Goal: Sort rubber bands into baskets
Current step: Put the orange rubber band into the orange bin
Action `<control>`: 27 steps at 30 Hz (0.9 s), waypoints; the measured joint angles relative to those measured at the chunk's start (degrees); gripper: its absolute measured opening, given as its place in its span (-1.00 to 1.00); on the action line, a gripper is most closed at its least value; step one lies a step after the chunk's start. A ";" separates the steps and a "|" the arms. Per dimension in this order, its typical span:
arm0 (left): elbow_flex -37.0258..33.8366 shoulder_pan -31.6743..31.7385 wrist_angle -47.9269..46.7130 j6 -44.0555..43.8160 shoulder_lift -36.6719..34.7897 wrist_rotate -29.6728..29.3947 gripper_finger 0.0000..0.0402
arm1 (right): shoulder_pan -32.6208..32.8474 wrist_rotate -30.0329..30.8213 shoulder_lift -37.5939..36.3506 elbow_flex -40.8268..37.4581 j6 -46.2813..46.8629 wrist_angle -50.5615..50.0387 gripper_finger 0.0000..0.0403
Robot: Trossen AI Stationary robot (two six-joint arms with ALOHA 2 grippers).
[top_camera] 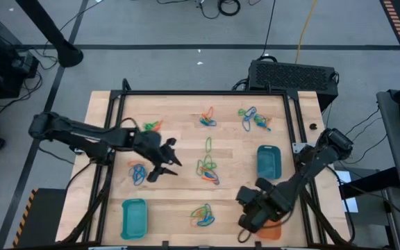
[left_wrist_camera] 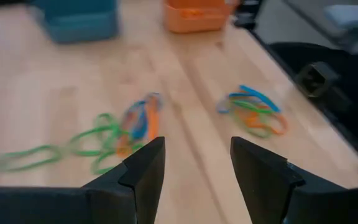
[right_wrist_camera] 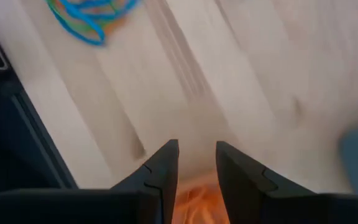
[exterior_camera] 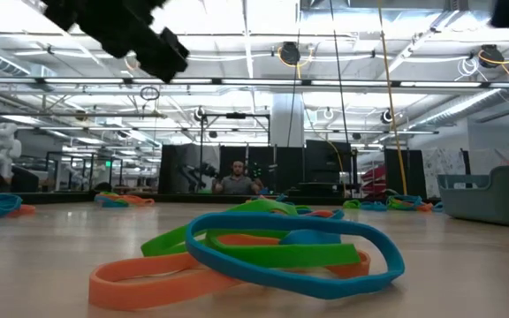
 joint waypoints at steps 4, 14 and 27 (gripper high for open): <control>-3.02 -3.61 -1.81 -4.04 -5.55 -9.91 -0.05 | -3.96 0.94 0.00 0.00 -12.38 5.33 -0.50; -8.92 -2.75 -9.00 -17.48 -9.42 -32.61 -0.05 | -15.12 4.26 0.00 0.04 -46.71 19.24 -0.50; -8.94 22.97 -21.01 -21.18 -6.35 -28.80 -0.05 | -33.81 -11.15 0.02 -4.07 -76.66 45.03 -0.50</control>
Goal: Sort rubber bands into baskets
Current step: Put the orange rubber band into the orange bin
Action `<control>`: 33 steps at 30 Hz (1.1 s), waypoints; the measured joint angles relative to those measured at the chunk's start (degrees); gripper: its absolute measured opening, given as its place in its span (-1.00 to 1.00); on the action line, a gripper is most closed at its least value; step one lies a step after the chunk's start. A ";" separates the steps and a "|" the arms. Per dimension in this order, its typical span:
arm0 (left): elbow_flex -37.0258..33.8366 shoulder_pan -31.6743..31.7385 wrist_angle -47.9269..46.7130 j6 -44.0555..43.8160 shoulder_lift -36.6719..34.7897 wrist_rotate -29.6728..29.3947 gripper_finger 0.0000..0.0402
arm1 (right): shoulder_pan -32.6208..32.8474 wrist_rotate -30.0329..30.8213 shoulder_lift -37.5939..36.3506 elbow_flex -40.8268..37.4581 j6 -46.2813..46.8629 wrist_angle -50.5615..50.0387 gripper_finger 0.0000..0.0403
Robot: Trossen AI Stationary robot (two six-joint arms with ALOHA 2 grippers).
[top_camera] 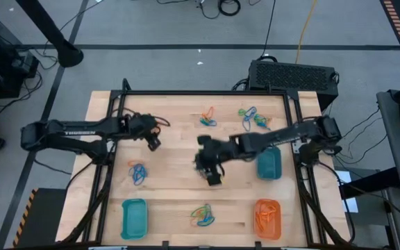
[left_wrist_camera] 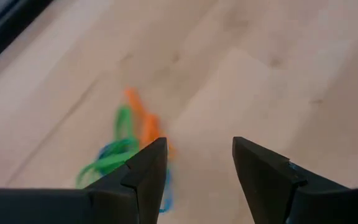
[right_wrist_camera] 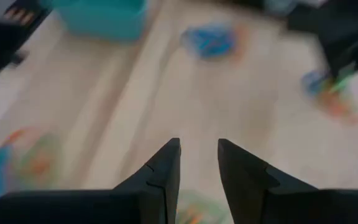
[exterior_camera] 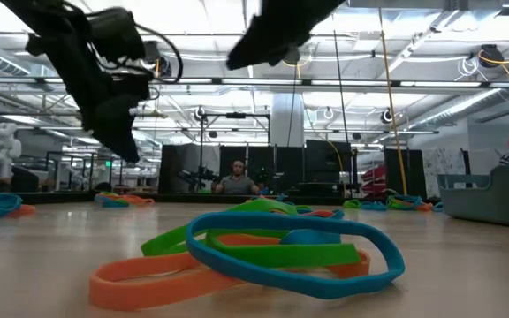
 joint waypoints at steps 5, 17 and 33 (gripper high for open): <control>0.02 6.26 0.74 2.37 3.57 3.71 -0.05 | -6.74 0.46 0.02 -5.97 1.09 16.77 -0.50; 0.02 11.60 5.21 8.37 14.46 4.80 -0.05 | -9.94 0.17 0.09 -19.77 2.76 33.40 -0.50; 1.95 12.21 6.47 11.57 16.04 10.25 -0.05 | -13.20 0.17 0.09 -20.30 1.10 33.61 -0.50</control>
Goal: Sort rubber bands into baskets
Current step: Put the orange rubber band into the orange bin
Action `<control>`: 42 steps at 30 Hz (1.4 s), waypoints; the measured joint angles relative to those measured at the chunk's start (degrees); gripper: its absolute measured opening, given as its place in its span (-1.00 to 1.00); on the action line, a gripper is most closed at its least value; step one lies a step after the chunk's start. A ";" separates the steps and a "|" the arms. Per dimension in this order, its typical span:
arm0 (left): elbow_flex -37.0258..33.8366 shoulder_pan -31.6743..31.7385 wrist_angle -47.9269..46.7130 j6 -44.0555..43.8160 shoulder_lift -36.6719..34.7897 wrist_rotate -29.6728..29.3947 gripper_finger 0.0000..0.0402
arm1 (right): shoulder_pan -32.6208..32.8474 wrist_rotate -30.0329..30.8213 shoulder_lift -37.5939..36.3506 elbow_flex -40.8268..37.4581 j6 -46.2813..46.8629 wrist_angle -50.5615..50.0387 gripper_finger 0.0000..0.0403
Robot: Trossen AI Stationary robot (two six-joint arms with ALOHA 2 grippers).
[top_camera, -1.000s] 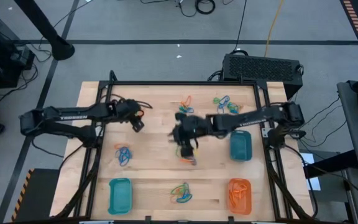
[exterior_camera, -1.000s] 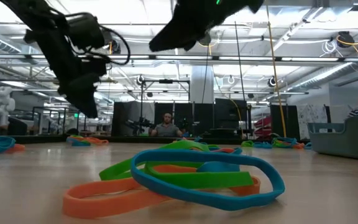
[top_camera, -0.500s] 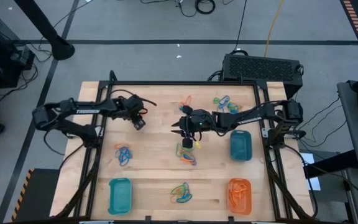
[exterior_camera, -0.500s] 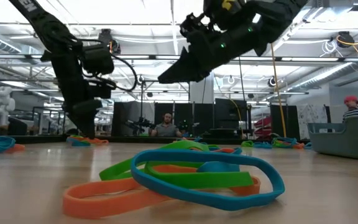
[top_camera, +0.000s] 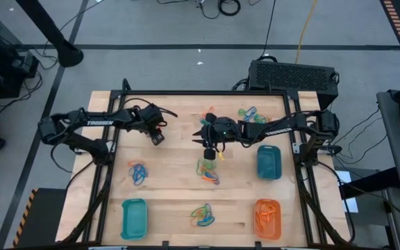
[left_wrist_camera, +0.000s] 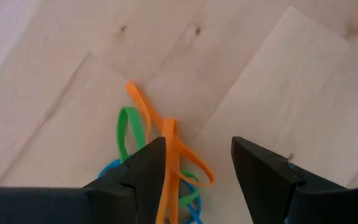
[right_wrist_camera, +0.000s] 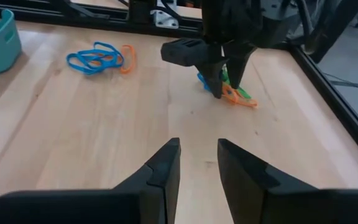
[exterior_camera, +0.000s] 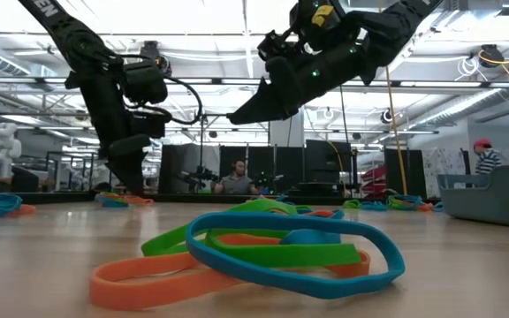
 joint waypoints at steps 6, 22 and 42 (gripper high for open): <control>0.00 0.22 -0.02 0.06 0.00 -0.55 -0.05 | -1.12 -0.02 0.00 0.00 -1.89 0.02 -0.50; 0.00 2.47 1.22 1.45 4.03 -3.64 -0.05 | -2.61 -0.22 0.00 0.00 -1.70 2.83 -0.50; 0.02 0.99 1.65 1.52 4.37 -7.41 -0.55 | -2.63 -0.20 0.00 0.02 -2.52 2.74 -0.50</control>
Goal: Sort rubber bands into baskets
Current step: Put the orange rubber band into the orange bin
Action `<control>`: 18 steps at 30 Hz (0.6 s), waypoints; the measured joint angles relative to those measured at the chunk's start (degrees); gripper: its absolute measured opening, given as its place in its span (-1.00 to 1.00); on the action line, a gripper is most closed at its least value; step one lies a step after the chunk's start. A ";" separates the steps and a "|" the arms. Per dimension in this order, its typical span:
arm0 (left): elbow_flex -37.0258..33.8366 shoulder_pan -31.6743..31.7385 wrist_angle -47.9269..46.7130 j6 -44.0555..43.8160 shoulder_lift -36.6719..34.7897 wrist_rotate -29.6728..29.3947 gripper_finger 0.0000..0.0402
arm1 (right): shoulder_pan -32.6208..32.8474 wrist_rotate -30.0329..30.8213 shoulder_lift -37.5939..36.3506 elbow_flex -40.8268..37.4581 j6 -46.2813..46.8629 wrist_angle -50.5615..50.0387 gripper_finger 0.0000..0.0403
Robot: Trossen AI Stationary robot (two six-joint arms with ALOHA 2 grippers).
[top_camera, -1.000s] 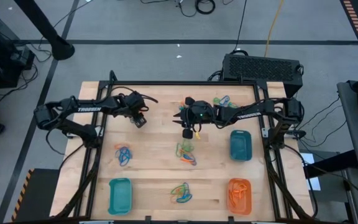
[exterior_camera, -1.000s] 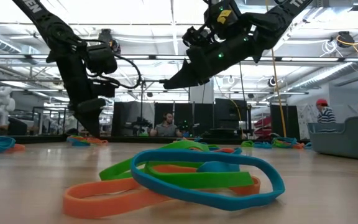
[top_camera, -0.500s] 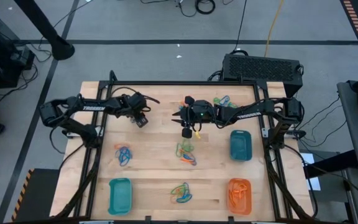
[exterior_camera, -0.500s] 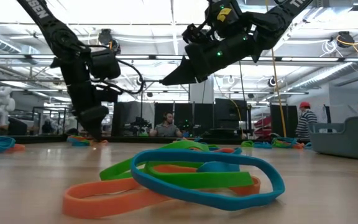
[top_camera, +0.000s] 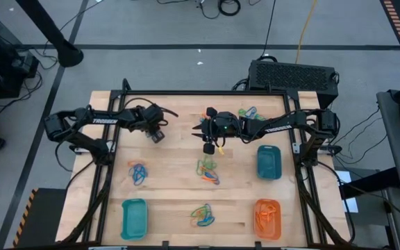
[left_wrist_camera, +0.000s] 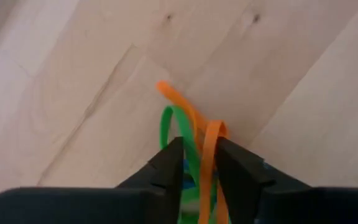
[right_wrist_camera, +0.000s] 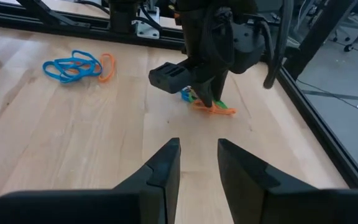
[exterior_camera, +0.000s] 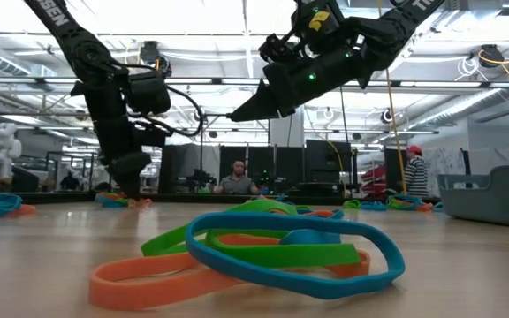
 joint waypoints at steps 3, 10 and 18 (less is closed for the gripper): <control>0.00 -0.09 -0.71 -0.12 0.00 0.00 -0.74 | 0.02 0.00 0.00 0.00 0.09 -0.01 -0.50; 0.00 -2.07 -0.01 1.01 -2.37 0.16 -0.95 | 0.02 0.02 0.00 0.00 0.20 0.01 -0.50; -0.02 -3.04 -0.48 1.10 -12.34 4.58 -0.98 | 0.02 0.02 0.00 0.00 0.39 -0.03 -0.50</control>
